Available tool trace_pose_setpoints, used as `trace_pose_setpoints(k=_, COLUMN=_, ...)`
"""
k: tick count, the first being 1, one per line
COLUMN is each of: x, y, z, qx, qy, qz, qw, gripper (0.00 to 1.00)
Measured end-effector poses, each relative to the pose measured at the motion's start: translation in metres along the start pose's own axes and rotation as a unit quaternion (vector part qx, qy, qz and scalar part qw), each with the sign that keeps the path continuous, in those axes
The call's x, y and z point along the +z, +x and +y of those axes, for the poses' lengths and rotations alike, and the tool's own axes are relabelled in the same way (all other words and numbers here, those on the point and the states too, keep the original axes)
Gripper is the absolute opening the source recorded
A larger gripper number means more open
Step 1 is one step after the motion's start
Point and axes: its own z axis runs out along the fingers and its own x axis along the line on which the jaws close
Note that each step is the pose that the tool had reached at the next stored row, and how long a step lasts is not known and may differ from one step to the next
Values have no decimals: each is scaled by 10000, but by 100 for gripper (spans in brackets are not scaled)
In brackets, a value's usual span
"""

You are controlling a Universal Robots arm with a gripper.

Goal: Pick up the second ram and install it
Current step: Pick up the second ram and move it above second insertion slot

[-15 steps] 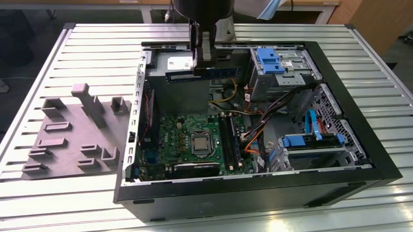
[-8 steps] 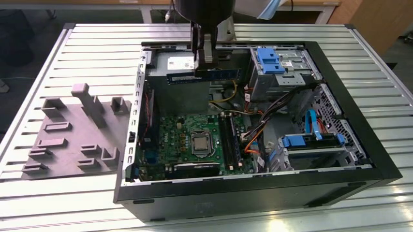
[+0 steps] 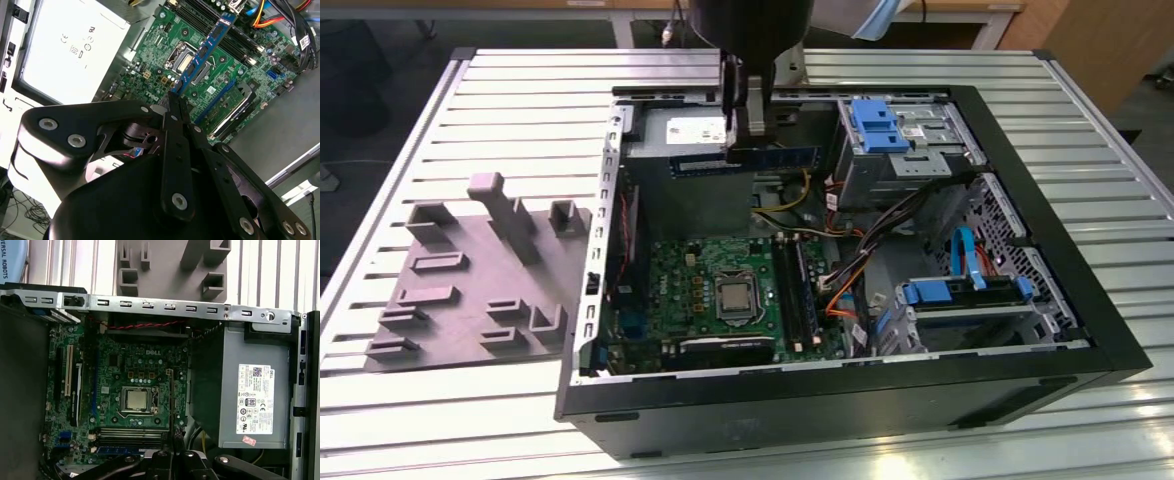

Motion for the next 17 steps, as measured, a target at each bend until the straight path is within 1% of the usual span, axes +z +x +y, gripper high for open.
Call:
trace_pose_setpoints(k=8, x=32, y=22, z=-13, qx=2, qy=-6, qz=-1, qw=10000, gripper=12)
trace_pose_setpoints(k=17, x=64, y=32, z=-18, qx=4, qy=-10, qz=0, qw=10000, gripper=12)
